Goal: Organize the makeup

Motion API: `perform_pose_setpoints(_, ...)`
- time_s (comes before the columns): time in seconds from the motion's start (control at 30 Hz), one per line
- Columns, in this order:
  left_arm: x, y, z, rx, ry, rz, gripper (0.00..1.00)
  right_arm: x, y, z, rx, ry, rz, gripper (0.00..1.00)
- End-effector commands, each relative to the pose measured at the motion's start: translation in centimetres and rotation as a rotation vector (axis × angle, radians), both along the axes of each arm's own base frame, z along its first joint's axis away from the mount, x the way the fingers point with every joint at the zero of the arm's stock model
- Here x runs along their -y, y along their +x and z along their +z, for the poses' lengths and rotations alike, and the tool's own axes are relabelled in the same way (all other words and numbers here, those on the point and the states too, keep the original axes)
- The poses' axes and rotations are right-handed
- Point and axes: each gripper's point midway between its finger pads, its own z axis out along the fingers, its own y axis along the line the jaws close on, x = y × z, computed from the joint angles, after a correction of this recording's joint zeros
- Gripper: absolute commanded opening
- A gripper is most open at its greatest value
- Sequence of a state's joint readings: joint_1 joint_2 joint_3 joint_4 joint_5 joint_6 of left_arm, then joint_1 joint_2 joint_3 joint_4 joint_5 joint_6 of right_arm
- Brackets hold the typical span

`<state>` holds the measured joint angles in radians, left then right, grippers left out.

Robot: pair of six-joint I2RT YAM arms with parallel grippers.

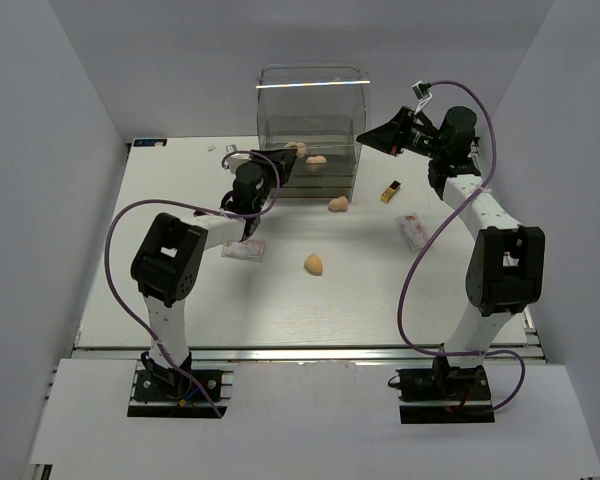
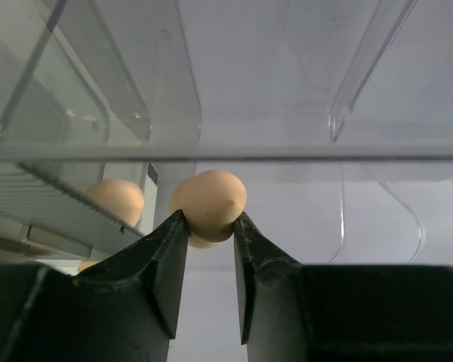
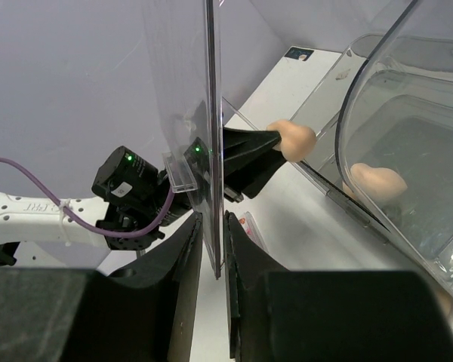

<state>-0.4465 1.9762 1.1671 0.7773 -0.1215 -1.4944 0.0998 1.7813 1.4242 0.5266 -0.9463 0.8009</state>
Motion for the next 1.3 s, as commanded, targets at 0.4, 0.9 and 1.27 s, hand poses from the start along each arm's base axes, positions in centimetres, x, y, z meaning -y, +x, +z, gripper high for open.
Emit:
perform_pose_setpoints(0.4, -0.5, 1.8, 1.2, -0.058, -0.005, 0.048, 0.52, 0.4, -1.2, 3.7, 0.142, 0.007, -0.006, 0.22)
perform_pose_setpoints(0.9, 0.1, 1.4, 1.8, -0.057, -0.005, 0.011, 0.53, 0.4, -1.3, 3.6, 0.142, 0.008, -0.005, 0.22)
perform_pose_setpoints(1.27, -0.3, -9.4, -1.4, -0.133, 0.158, -0.153, 0.19, 0.3, -1.4, 4.2, 0.146, 0.015, -0.003, 0.22)
